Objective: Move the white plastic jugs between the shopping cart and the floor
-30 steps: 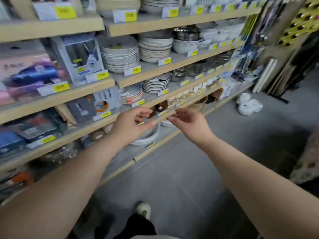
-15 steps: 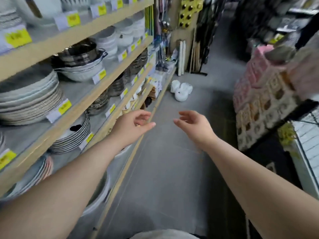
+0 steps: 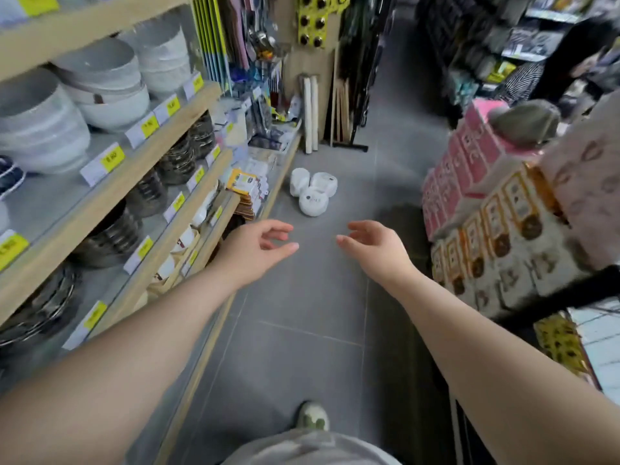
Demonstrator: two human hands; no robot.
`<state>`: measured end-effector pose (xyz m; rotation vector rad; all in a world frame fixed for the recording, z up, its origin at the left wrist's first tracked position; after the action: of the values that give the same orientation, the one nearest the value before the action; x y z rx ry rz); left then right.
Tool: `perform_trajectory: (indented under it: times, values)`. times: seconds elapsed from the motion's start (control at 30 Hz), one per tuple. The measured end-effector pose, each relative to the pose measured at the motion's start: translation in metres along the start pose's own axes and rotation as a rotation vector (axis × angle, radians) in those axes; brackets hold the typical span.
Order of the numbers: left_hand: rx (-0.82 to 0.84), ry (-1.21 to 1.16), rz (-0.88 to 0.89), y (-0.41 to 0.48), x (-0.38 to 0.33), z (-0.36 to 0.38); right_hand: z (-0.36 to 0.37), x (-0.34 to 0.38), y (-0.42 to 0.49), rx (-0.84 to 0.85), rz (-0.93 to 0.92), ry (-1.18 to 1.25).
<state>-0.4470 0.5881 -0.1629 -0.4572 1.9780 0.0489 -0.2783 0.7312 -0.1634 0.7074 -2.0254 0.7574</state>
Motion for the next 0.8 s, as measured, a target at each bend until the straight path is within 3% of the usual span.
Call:
perform_trajectory:
  times: [0.8]
  values:
    - [0.073,-0.003,-0.163,0.510,0.033,-0.148,-0.128,0.025,0.513,0.128,0.118,0.015]
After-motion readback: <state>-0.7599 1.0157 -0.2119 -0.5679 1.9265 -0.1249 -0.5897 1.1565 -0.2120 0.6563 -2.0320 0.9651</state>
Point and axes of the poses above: each hand's wrist, its own y-axis towards the middle knuckle, its own z-axis out of the palm, x = y × z, the point moved 4 cm from there along y, towards the middle knuckle, and after that the axes turned 15 degrees about x, right-handed, at the moved point
